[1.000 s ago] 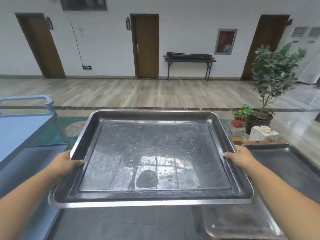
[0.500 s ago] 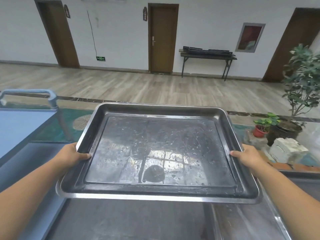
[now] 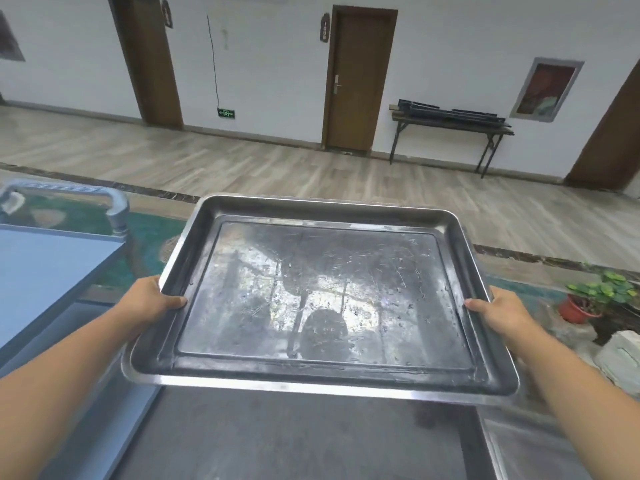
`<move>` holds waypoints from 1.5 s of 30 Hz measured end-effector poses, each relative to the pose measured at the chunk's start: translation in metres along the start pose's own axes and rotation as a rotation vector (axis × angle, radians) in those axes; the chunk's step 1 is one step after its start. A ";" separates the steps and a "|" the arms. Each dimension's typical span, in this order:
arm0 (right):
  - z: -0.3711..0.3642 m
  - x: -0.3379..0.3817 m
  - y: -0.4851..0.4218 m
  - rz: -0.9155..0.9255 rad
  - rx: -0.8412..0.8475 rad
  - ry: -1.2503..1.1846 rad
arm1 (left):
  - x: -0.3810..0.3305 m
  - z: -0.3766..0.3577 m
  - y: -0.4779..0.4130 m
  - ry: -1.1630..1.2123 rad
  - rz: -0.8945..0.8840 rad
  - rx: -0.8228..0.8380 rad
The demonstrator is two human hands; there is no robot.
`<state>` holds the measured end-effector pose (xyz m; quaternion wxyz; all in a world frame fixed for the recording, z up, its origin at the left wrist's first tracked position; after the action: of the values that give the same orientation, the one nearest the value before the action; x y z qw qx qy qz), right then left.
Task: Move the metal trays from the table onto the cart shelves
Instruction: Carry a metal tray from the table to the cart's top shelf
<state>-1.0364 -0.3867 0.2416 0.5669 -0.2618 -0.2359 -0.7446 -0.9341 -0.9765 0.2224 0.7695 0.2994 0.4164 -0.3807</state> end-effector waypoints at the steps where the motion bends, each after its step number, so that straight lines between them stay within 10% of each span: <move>1: -0.010 0.013 -0.012 0.011 0.012 0.009 | 0.002 0.007 -0.008 0.001 0.012 -0.017; 20: -0.328 0.331 -0.206 0.550 0.518 0.051 | 0.092 0.154 -0.020 0.010 0.424 -0.654; 31: -0.470 0.488 -0.126 0.893 0.786 0.090 | 0.142 0.204 0.076 0.001 0.658 -1.024; 45: -0.625 0.631 0.004 1.024 0.860 0.141 | 0.248 0.335 0.069 0.126 0.711 -1.099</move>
<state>-1.2479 -1.2481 0.1869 0.9164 -0.0421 -0.3200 -0.2367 -0.6478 -1.2835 0.1751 0.8634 0.0038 0.4701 0.1831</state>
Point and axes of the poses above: each hand's wrist, its own y-axis away from the middle knuckle, its own z-axis out of the back of the hand, x = y × z, the point moved 1 cm from there along -y, towards the middle knuckle, and after that the axes turned 9 degrees about y, right-handed, at the moved point
